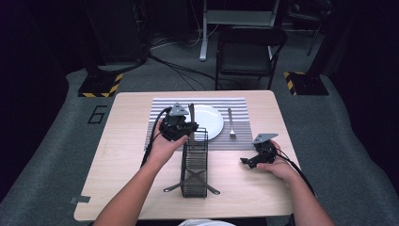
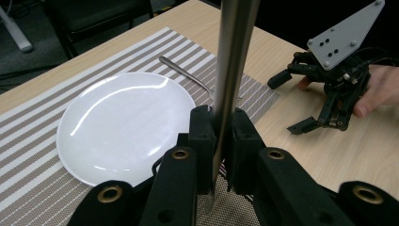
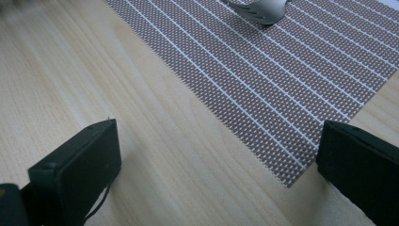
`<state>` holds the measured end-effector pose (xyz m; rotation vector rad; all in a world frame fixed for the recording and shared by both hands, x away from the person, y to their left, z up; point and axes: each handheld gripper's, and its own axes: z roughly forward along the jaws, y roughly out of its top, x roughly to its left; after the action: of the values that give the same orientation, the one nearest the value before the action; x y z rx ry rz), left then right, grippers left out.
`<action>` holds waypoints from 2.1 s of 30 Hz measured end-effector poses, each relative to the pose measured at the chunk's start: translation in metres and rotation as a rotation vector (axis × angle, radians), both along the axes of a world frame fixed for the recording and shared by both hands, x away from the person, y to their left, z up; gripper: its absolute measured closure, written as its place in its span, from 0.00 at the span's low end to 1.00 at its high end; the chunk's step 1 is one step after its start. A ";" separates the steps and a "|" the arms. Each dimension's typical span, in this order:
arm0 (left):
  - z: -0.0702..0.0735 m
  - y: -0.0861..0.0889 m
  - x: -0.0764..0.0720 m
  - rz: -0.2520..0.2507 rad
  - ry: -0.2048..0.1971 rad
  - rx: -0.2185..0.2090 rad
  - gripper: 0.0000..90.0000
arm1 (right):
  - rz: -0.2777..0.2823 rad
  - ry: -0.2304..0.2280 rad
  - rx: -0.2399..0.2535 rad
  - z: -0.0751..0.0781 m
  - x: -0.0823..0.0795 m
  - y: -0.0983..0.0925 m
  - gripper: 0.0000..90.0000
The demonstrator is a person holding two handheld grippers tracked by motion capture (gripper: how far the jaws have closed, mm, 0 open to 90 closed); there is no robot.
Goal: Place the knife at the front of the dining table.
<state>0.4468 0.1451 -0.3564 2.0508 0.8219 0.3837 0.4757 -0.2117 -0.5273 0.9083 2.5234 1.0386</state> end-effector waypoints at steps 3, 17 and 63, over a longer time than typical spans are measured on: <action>0.007 0.003 0.000 0.011 0.004 -0.003 0.91 | -0.001 0.000 0.000 0.000 0.000 0.000 0.00; 0.027 0.012 -0.003 0.038 -0.014 -0.015 0.91 | -0.001 0.000 0.000 0.000 0.000 0.000 0.00; 0.074 0.073 0.003 0.182 -0.054 -0.043 0.91 | -0.001 0.000 0.000 0.000 0.000 0.000 0.00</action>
<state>0.4501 0.2183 -0.2827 1.9234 0.9790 0.5155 0.4757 -0.2116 -0.5273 0.9094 2.5230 1.0391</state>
